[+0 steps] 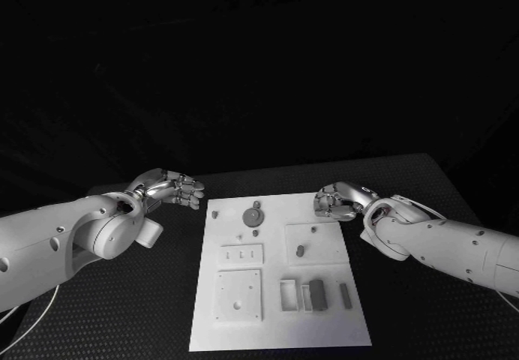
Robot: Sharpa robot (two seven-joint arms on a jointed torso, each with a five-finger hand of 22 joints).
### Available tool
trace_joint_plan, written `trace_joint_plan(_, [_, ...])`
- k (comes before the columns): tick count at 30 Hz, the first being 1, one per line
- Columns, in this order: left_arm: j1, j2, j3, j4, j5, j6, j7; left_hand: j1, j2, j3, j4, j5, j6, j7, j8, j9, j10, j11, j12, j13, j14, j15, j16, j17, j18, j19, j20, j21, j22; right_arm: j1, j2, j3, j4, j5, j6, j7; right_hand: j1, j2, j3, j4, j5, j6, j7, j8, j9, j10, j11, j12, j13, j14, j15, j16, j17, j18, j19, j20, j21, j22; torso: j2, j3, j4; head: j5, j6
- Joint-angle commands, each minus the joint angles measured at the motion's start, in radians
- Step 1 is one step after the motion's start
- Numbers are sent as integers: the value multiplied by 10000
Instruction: Assemble the parts on the task board
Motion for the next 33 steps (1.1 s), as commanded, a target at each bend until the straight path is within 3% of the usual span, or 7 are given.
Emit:
trace_joint_plan(1, [9, 60, 8, 39, -379, -81, -306, -35, 36, -21, 45, -6, 76, -3, 21, -19, 87, -28, 50, 20, 105, -13, 29, 34, 83, 103, 7, 68, 20, 70, 50, 60, 158, 124, -176, -273, -114, 13, 10, 40, 63, 2418, -133, 42, 20, -124, -196, 43, 11, 89, -26, 43, 32, 83, 67, -25, 41, 175, -2, 0, 1, 5, 0])
trace_joint_plan(5, [11, 226, 10, 66, -917, -505, -827, -256, -163, -136, 173, -14, 130, -17, -18, -45, 208, -79, 71, 97, 211, -66, 50, 169, 91, 201, -48, 114, 91, 268, 144, 78, 404, 29, -107, -495, -111, 14, 19, 35, 65, 2428, -140, 47, 33, -111, -204, 44, 14, 116, -34, 52, 63, 83, 80, -36, 48, 175, -11, 5, -21, 31, 50])
trace_joint_plan(9, [15, 461, 15, 48, -1212, -285, -1543, -585, -374, -298, 427, -27, 105, 15, -115, -101, 508, -228, 202, 277, 472, -201, 206, 444, 108, 444, -160, 259, 231, 488, 294, 81, 717, -250, 148, -809, -110, 14, 22, 33, 65, 2429, -142, 47, 38, -107, -206, 44, 15, 111, -37, 51, 48, 83, 84, -40, 50, 175, -45, -19, -39, 68, 100])
trace_joint_plan(16, [16, 1112, 17, -91, -1285, -576, -2211, -1149, -427, -481, 787, -41, 121, 2, -186, -139, 567, -276, 203, 431, 501, -261, 231, 705, 107, 484, -238, 290, 337, 720, 599, 80, 1196, -381, 476, -1113, -112, 20, 27, 32, 66, 2429, -143, 46, 43, -103, -208, 43, 16, 110, -40, 51, 40, 83, 87, -44, 51, 174, -152, -93, -87, 196, 137])
trace_joint_plan(24, [16, 1783, 15, -315, -1285, -923, -2574, -1245, -528, -492, 816, -40, -338, 83, -496, -306, 359, -183, 58, 494, 434, -245, 155, 860, 92, 424, -236, 254, 399, 745, 1007, 78, 1463, -562, 632, -1427, -115, 29, 31, 33, 66, 2427, -144, 44, 47, -100, -209, 41, 17, 107, -42, 49, 35, 83, 87, -47, 50, 173, -263, -171, -136, 376, 133])
trace_joint_plan(33, [13, 2258, 11, -449, -1465, -642, -2985, -1404, -553, -530, 920, -40, -114, 138, -404, -296, 334, -168, 23, 572, 424, -239, 102, 967, 90, 409, -230, 238, 450, 745, 1351, 76, 1649, -660, 713, -1592, -117, 37, 36, 31, 66, 2425, -144, 42, 52, -98, -210, 39, 18, 111, -45, 49, 41, 83, 86, -50, 49, 172, -303, -193, -157, 506, 122])
